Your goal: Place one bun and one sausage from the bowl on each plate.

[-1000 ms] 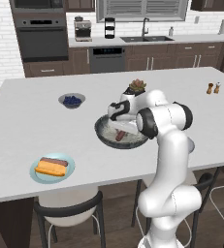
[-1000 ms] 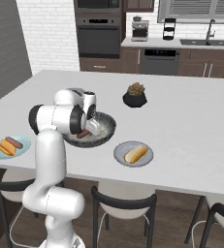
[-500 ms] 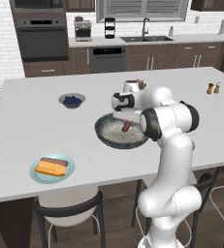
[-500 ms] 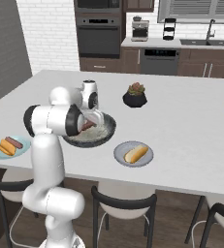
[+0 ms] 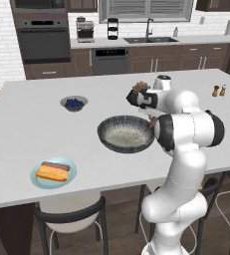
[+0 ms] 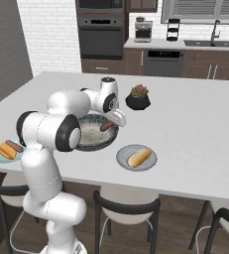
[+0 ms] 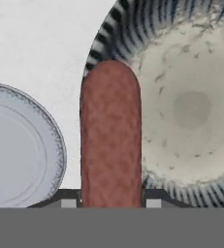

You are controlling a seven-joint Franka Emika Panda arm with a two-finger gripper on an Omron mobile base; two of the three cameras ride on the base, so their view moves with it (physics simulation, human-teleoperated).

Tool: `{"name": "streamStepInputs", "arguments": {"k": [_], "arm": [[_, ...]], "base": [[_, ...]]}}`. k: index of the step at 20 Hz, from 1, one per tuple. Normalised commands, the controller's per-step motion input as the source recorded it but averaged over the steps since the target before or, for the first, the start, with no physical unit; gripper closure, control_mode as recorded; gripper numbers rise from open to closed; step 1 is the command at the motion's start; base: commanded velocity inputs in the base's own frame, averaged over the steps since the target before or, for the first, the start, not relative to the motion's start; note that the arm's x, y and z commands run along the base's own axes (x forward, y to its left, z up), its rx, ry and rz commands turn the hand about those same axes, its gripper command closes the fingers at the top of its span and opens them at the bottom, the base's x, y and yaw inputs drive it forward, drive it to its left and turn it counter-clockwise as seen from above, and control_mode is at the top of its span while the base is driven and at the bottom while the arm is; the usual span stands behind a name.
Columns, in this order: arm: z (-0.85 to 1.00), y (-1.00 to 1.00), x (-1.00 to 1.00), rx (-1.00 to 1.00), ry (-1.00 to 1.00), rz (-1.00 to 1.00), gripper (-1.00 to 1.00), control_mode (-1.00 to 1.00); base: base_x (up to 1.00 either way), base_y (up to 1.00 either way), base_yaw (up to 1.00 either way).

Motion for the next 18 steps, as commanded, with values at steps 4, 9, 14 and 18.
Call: {"name": "streamStepInputs", "arguments": {"k": [4, 9, 14, 18], "arm": [[-0.12, -1.0, -0.1, 0.27, -0.05, 0.1, 1.0, -1.0], [0.22, -0.97, 0.0, 0.13, 0.02, 0.08, 1.0, -1.0], [-0.32, -0.27, -0.1, 0.01, 0.0, 0.08, 1.0, -1.0], [-0.52, 0.02, -0.15, 0.0, 0.0, 0.11, 1.0, -1.0]], "base": [[0.0, 0.0, 0.0], [0.0, 0.0, 0.0], [0.0, 0.0, 0.0], [0.0, 0.0, 0.0]]}}
